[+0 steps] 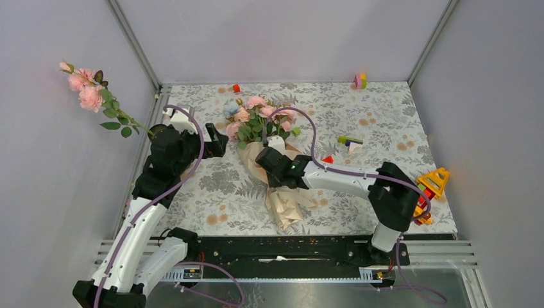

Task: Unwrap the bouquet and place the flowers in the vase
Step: Place the fake flower at the center of the board.

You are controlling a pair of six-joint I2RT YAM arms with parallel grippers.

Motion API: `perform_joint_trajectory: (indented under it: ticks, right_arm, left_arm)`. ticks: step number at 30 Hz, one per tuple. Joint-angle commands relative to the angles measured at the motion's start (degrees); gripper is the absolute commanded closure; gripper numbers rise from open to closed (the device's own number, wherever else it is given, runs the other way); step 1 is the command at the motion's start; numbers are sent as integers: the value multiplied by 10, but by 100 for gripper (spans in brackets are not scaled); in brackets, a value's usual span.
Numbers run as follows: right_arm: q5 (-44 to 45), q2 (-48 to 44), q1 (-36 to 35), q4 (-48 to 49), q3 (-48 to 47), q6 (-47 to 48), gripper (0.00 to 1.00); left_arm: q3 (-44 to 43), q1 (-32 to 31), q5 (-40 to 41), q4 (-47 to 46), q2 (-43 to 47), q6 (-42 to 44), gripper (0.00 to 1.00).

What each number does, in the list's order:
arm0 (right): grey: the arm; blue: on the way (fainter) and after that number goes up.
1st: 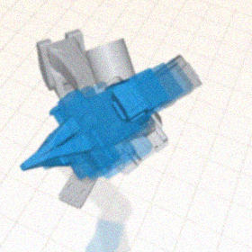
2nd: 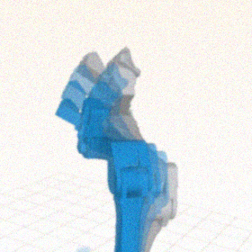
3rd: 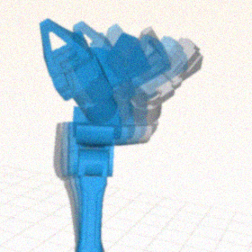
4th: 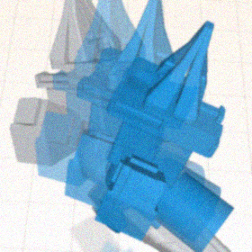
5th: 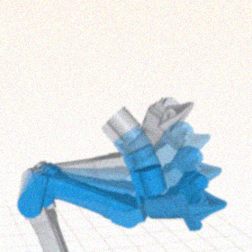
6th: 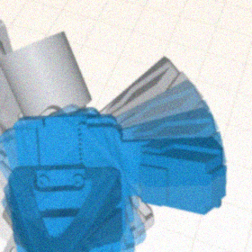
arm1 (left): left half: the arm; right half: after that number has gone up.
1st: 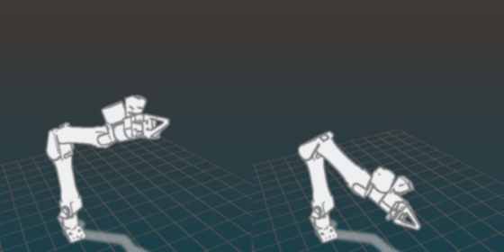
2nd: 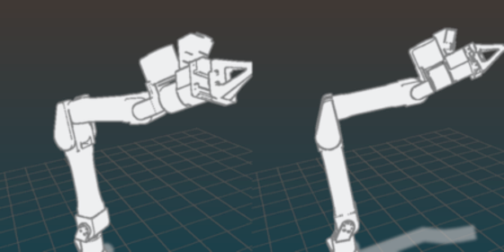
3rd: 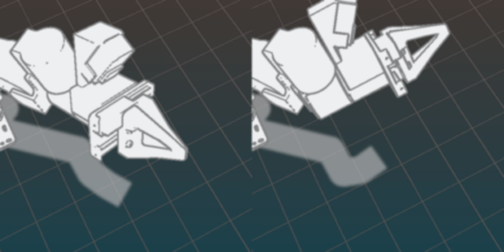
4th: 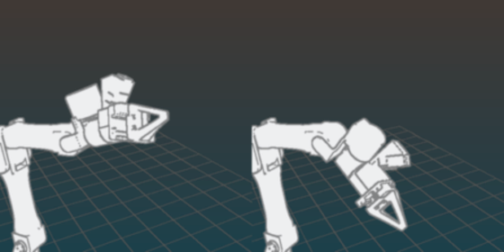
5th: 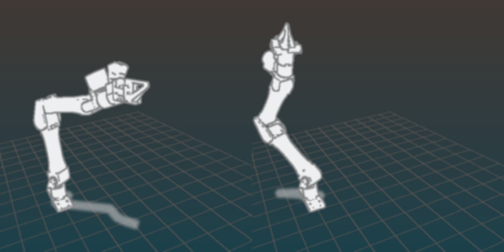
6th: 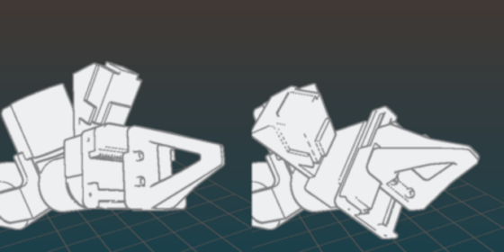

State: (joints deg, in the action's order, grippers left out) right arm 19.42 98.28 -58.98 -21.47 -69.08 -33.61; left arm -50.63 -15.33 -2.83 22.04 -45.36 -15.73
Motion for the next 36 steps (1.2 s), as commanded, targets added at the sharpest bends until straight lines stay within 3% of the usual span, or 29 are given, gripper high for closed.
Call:
perform_joint_trajectory:
  ticks: [1,7,10,14,23,28,33,36]
  right_arm:
    - [9,50,-10,49,-33,-3,96]
    - [4,42,-10,51,-65,30,42]
    - [7,3,-10,51,-57,48,26]
    - [6,-64,-9,45,-19,67,14]
    - [-112,-200,-9,15,94,90,12]
    - [-182,-266,-10,83,200,57,7]
    - [-212,-256,-10,96,224,28,14]
    - [-223,-246,-10,128,239,15,15]
  left_arm:
    - [16,2,-36,-53,2,-49,1]
    - [36,2,-40,-50,12,-89,1]
    - [48,2,-40,-51,17,-115,1]
    - [71,3,-55,-71,18,-168,1]
    - [150,-1,-118,-156,-6,-292,2]
    - [175,-77,-100,-187,-36,-320,3]
    - [192,-98,-93,-234,-84,-340,3]
    - [189,-98,-88,-260,-121,-333,8]
